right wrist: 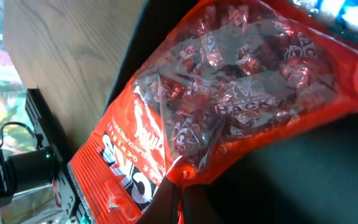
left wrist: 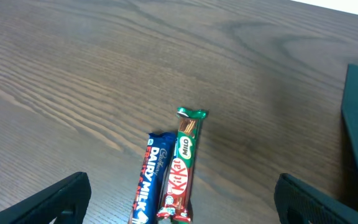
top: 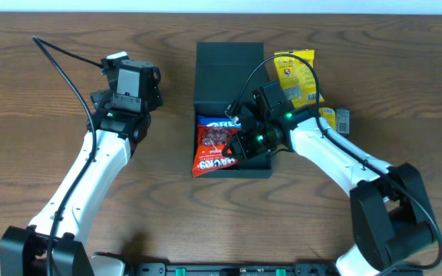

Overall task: Pack container
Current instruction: 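Lower the red Hacks bag into the box and release it, then press the Hacks bag down inside the box with the right gripper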

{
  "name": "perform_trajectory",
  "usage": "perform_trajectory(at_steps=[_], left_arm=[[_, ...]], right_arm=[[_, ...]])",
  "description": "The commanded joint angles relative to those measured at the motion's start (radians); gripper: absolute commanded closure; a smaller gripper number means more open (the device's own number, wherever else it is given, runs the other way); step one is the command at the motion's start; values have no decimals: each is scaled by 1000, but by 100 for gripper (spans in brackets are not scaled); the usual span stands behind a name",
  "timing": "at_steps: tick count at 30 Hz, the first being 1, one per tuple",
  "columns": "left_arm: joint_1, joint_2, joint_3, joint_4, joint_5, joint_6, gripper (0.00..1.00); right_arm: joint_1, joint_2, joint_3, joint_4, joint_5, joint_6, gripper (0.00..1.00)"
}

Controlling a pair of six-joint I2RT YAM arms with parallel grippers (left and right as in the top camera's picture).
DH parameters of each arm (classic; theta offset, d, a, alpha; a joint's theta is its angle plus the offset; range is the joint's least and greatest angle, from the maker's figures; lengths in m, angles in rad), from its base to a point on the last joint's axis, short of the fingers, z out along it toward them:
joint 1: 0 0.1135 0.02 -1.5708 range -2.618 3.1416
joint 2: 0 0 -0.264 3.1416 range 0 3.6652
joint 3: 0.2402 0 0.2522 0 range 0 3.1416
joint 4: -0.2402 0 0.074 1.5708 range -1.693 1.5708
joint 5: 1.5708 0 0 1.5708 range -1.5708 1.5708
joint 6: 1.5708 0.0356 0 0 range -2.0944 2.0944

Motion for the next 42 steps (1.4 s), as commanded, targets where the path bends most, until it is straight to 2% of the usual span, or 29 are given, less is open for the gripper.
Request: perform_trajectory(at_steps=[1, 6, 7, 8, 11, 12, 13, 16, 17, 18, 19, 22, 23, 31, 42], left_arm=[[5, -11, 10, -6, -17, 6, 5], [5, -11, 10, -7, -14, 6, 5], [5, -11, 10, -7, -14, 6, 5], [5, -11, 10, -7, -14, 6, 5], [5, -11, 10, -7, -14, 6, 4], [5, -11, 10, -7, -14, 6, 4], [5, -11, 10, -7, -14, 6, 5], [5, -11, 10, -7, -14, 6, 5], [5, -11, 10, -7, -14, 6, 5], [5, -11, 10, -7, -14, 6, 5], [5, -11, 10, -7, -14, 6, 5], [5, -11, 10, -7, -14, 6, 5], [5, -11, 10, -7, -14, 6, 5], [5, -11, 10, -17, -14, 6, 5], [5, -11, 10, -34, -14, 6, 5]], right_arm=[[9, 5, 0, 37, -23, -23, 99], [10, 5, 0, 42, 69, -3, 99], [10, 5, 0, 42, 68, 2, 95], [10, 5, 0, 42, 68, 5, 82], [10, 5, 0, 42, 67, 5, 30], [10, 4, 3, 42, 64, 15, 17], [7, 4, 7, 42, 60, 37, 11], [-3, -2, 38, 38, 28, 66, 6], [-6, -5, 59, 26, 25, 72, 7], [-7, -10, 84, 5, 26, 71, 13], [-7, -13, 112, -16, 27, 69, 26], [-4, -18, 164, -40, 26, 63, 90], [2, -18, 168, -33, 27, 63, 99], [52, 42, 150, -28, 240, 64, 98], [59, 262, 150, -10, 270, 94, 98]])
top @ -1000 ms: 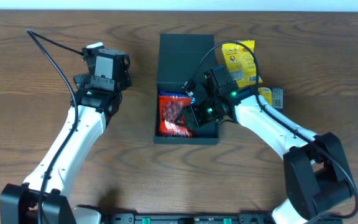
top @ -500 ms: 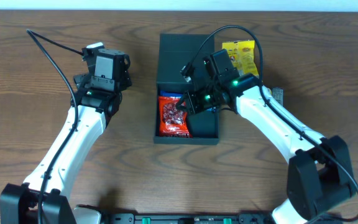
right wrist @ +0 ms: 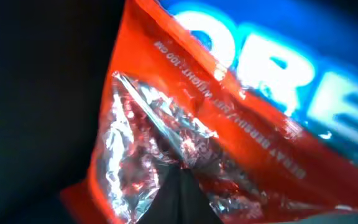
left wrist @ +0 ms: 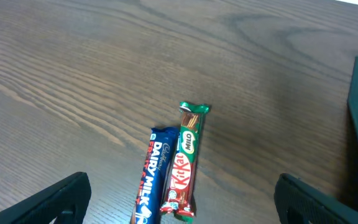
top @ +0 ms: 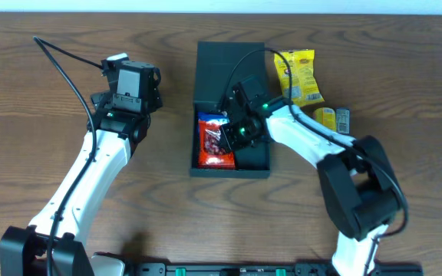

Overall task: Pack container
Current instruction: 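Press the Hacks bag down inside the box with the right gripper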

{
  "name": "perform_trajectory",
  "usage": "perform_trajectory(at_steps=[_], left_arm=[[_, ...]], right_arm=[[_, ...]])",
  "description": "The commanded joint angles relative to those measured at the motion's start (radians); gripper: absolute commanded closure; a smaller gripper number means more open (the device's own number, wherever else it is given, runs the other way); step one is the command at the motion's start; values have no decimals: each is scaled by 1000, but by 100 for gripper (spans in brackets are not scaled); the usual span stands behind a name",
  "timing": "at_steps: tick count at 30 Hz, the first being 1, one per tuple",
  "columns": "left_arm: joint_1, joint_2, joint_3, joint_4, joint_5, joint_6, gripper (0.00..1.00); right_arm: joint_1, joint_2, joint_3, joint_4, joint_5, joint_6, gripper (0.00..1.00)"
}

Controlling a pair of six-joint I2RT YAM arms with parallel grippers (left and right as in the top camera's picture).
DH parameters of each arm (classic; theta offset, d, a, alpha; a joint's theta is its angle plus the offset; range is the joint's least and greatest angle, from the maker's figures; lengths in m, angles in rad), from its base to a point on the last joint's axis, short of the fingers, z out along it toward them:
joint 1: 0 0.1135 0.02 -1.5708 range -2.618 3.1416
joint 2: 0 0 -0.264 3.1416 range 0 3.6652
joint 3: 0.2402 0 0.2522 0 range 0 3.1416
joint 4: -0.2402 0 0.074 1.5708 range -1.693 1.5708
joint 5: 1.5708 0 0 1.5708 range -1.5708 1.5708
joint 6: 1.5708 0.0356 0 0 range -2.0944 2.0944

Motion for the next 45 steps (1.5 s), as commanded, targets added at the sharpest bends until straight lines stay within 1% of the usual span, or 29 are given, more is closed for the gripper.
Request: perform_trajectory(at_steps=[1, 6, 10, 15, 19, 23, 29, 32, 37, 42, 45], left_arm=[[5, -11, 10, -15, -14, 6, 5], [5, -11, 10, -21, -14, 6, 5], [5, -11, 10, -21, -14, 6, 5], [5, -11, 10, -21, -14, 6, 5], [5, -11, 10, -21, -14, 6, 5], [5, -11, 10, -21, -14, 6, 5], [5, -11, 10, -21, -14, 6, 5], [5, -11, 10, -21, -14, 6, 5], [5, -11, 10, -21, -14, 6, 5], [5, -11, 10, -21, -14, 6, 5], [5, -11, 10, -21, -14, 6, 5]], right_arm=[[8, 42, -6, -10, 44, 16, 99], [5, 21, 23, -14, 28, 15, 99], [-2, -44, 63, -32, -5, 15, 99], [-16, -126, 66, -94, 21, -19, 99], [-5, -115, 52, -124, 39, -24, 99], [51, -82, 50, -84, 14, -31, 98], [113, -18, 49, -67, 75, -27, 99], [122, 16, 49, -64, 75, -25, 98], [119, 23, 58, -40, 50, -22, 99], [92, 4, 148, -111, -46, -23, 99], [66, -38, 211, -188, -19, -45, 98]])
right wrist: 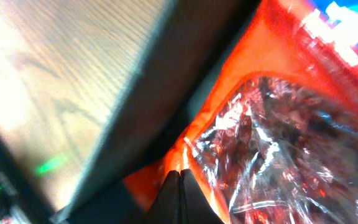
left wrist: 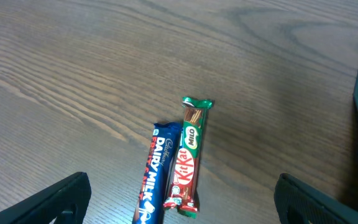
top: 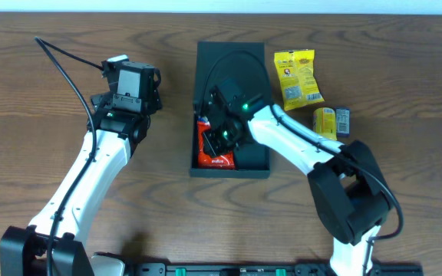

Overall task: Pack container
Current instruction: 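Press the Hacks bag down inside the box with the right gripper, then withdraw the right gripper from the box toward the yellow snack bag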

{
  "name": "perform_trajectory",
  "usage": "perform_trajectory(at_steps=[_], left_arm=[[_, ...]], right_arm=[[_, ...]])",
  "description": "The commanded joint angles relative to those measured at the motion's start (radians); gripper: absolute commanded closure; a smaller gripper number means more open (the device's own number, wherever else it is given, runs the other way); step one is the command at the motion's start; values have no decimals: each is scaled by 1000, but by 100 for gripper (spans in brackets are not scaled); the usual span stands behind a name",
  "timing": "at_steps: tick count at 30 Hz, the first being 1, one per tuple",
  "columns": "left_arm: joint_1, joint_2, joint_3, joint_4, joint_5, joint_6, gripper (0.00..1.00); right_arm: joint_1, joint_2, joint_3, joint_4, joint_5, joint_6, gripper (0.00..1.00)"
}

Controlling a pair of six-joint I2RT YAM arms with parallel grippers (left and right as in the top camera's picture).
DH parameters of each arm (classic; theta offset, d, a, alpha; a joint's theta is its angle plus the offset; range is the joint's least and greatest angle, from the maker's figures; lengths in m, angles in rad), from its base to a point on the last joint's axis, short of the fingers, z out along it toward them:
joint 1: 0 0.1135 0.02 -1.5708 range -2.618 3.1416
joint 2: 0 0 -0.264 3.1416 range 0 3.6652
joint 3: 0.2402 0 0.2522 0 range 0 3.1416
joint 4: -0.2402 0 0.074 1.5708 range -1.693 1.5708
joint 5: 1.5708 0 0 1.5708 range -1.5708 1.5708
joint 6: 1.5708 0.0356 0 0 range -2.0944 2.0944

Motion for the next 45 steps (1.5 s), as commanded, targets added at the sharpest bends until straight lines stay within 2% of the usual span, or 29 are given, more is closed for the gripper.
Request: perform_trajectory(at_steps=[1, 5, 8, 15, 32, 39, 45], left_arm=[[5, -11, 10, -4, -14, 6, 5], [5, -11, 10, -4, -14, 6, 4], [5, -11, 10, -4, -14, 6, 4], [5, -11, 10, -3, -14, 6, 5], [5, -11, 10, -3, -14, 6, 5], [5, -11, 10, -4, -14, 6, 5], [5, -11, 10, -4, -14, 6, 4]], right_arm=[[-44, -60, 67, -44, 21, -25, 99], [-88, -107, 72, -142, 192, -24, 99], [-101, -99, 35, -209, 243, -24, 99], [-94, -93, -94, -99, 268, 37, 99], [-39, -8, -115, 31, 144, 31, 99], [-60, -10, -98, -19, 144, 26, 99], [-93, -61, 77, -173, 104, -54, 99]])
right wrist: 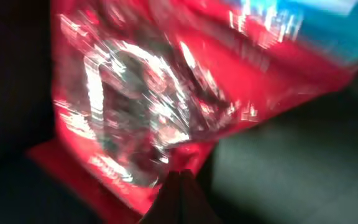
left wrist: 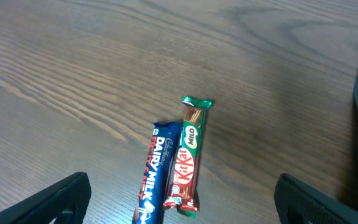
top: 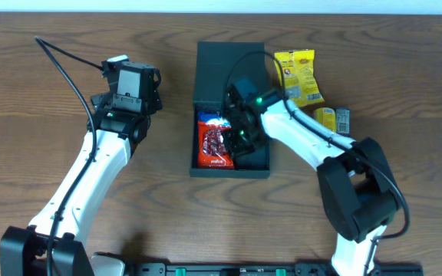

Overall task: Pack container
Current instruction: 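Withdraw the right gripper from the box toward the yellow snack bag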

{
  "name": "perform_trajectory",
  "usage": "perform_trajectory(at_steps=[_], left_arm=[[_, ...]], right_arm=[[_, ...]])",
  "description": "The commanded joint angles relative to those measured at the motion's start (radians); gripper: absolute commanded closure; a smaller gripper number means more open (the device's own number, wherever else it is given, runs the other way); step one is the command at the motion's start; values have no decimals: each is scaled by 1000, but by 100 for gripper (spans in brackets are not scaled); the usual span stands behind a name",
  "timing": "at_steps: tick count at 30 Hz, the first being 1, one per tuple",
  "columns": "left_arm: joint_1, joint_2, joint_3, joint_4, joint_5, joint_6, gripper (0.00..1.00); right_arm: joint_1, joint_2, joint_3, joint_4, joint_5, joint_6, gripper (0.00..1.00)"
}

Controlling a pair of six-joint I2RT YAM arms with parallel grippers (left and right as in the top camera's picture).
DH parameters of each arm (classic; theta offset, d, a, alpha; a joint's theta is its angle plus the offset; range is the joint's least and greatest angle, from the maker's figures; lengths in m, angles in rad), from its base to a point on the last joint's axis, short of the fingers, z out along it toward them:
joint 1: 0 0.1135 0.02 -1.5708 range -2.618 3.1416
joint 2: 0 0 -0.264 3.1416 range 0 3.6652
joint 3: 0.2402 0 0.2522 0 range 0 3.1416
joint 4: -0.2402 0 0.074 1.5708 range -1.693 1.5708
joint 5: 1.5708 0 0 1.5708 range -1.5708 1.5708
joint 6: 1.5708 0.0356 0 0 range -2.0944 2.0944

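Note:
The black container (top: 229, 172) lies open mid-table, its lid (top: 229, 69) folded back. Inside, a red candy bag (top: 215, 146) lies flat along the left side, with a blue Oreo pack (top: 212, 120) behind it. My right gripper (top: 240, 139) is down in the box, shut, its tips (right wrist: 180, 177) against the red bag's (right wrist: 135, 93) right edge; the view is blurred. My left gripper (left wrist: 182, 205) hangs open over a blue Dairy Milk bar (left wrist: 153, 177) and a KitKat bar (left wrist: 189, 155) on the table; both are hidden in the overhead view.
A yellow snack bag (top: 296, 75) lies right of the lid. A small yellow pack (top: 326, 119) and a grey one (top: 344, 119) sit below it. The container's right half (right wrist: 291, 155) shows bare black floor.
My right gripper has moved from the box's left wall to the red bag's right edge. The bag lies a little straighter. The left arm and the bars have not moved.
At first the red bag hung over the box's front left corner with my shut right gripper at its edge. Then it lay inside the box beside the Oreo pack. My shut gripper was then at its left side, and now at its right. The left gripper stayed open throughout.

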Motion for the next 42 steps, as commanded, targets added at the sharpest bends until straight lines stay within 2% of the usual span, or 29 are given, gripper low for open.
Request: perform_trajectory(at_steps=[1, 6, 10, 16, 17, 21, 22, 24, 26, 28, 31, 37, 42], left_arm=[[5, -11, 10, -3, -14, 6, 5], [5, -11, 10, -4, 1, 6, 4], [5, -11, 10, -3, 43, 6, 5], [5, -11, 10, -3, 50, 6, 5], [5, -11, 10, -3, 50, 6, 5], [5, -11, 10, 3, 57, 5, 5], [5, -11, 10, 2, 57, 5, 5], [5, -11, 10, 2, 58, 5, 5], [5, -11, 10, 3, 57, 6, 5], [5, -11, 10, 5, 57, 6, 4], [5, -11, 10, 4, 58, 5, 5], [5, -11, 10, 4, 64, 5, 4], [5, -11, 10, 3, 64, 5, 5]], right_arm=[[-29, -64, 138, -43, -36, -73, 99], [-111, -151, 258, -18, 8, -130, 99], [-245, -174, 270, 52, 32, -129, 99], [-468, -158, 270, 190, -50, -130, 97], [-510, -153, 270, 229, -65, -130, 92], [-634, -102, 270, 383, -154, -124, 63], [-653, -80, 270, 415, -174, -121, 53], [-681, -31, 271, 465, -197, -102, 26], [-694, 23, 271, 509, -198, -102, 12], [-691, 73, 285, 547, -196, -104, 5], [-683, 199, 407, 525, -191, -106, 3], [-680, 478, 784, 303, -195, -126, 6], [-676, 565, 867, 211, -219, -153, 10]])
